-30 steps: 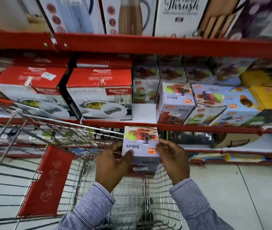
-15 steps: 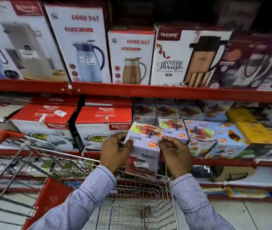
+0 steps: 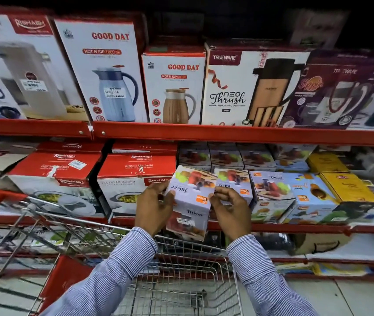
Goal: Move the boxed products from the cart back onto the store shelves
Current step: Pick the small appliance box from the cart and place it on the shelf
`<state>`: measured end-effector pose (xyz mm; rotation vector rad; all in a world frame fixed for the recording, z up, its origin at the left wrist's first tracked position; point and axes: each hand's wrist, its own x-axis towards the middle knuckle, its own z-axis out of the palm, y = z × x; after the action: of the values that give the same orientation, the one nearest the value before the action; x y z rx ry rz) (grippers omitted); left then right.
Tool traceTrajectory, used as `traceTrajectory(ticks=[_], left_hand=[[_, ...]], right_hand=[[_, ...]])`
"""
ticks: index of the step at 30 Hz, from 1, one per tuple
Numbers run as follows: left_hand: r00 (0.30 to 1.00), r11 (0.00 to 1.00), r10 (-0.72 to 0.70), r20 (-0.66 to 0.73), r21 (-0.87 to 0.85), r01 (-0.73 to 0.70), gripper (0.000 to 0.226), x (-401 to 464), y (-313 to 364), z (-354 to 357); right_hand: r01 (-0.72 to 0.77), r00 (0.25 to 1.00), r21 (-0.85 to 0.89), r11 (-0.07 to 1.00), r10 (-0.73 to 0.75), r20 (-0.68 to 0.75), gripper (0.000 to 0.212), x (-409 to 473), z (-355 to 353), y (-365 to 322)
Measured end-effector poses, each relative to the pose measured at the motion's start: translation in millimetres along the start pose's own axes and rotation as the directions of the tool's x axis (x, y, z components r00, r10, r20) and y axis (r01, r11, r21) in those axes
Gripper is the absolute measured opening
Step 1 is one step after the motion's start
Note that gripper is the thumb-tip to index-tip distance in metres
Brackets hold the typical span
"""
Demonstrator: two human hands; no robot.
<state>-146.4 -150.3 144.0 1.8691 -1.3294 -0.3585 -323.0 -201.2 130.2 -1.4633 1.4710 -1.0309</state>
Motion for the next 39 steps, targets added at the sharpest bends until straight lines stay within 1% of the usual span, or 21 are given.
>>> traceTrajectory(ticks=[4, 8, 13, 17, 20, 28, 30, 32, 34, 35, 37, 39], left_hand=[[0.998, 0.999, 0.038, -0.056, 0.018, -0.037, 0.031, -7, -2, 3], [0.997, 0.999, 0.036, -0.063, 0.008, -0.035, 0.034, -11, -1, 8], [0.998, 0.998, -0.048, -0.042, -0.046, 0.046, 0.038, -5, 2, 24], [0.996, 0.994, -0.089, -0.031, -0.069, 0.087, 0.043, 2, 4, 37], [0.994, 0.991, -0.109, -0.018, -0.075, 0.107, 0.044, 8, -1, 50], [0.981, 0.978, -0.193, -0.022, -0.089, 0.190, 0.044, 15, -15, 69], [0.974, 0.971, -0.224, -0.029, -0.088, 0.221, 0.041, 15, -17, 72], [0.965, 0.961, -0.259, -0.037, -0.113, 0.254, 0.037, 16, -19, 75], [0.950, 0.940, -0.310, -0.037, -0.161, 0.301, 0.033, 18, -21, 78], [0.941, 0.928, -0.336, -0.038, -0.184, 0.324, 0.031, 20, -21, 78], [0.926, 0.905, -0.376, -0.042, -0.232, 0.357, 0.028, 21, -21, 79], [0.919, 0.894, -0.390, -0.063, -0.263, 0.362, 0.025, 21, -21, 80]], right_hand=[[0.005, 0.999, -0.006, 1.000, -0.005, 0.052, 0.024, 5, -2, -1], [0.029, 0.994, -0.017, 0.999, -0.027, 0.109, 0.024, 15, -6, -1], [0.013, 0.992, -0.036, 0.999, -0.009, 0.125, 0.026, 31, -7, 1], [0.016, 0.996, -0.088, 0.996, -0.009, 0.088, 0.028, 42, -4, 5], [-0.018, 0.996, -0.121, 0.992, 0.028, 0.081, 0.028, 50, -4, 7], [-0.022, 0.992, -0.262, 0.965, 0.053, 0.113, 0.027, 65, 9, 16], [-0.015, 0.990, -0.319, 0.948, 0.059, 0.128, 0.030, 70, 12, 19], [0.013, 0.987, -0.380, 0.925, 0.050, 0.155, 0.035, 73, 14, 20], [0.073, 0.983, -0.474, 0.878, 0.017, 0.183, 0.034, 79, 15, 20], [0.116, 0.979, -0.548, 0.829, -0.001, 0.205, 0.033, 82, 16, 19], [0.196, 0.967, -0.692, 0.695, -0.021, 0.253, 0.036, 88, 16, 18], [0.292, 0.948, -0.751, 0.592, -0.074, 0.311, 0.048, 97, 16, 16]])
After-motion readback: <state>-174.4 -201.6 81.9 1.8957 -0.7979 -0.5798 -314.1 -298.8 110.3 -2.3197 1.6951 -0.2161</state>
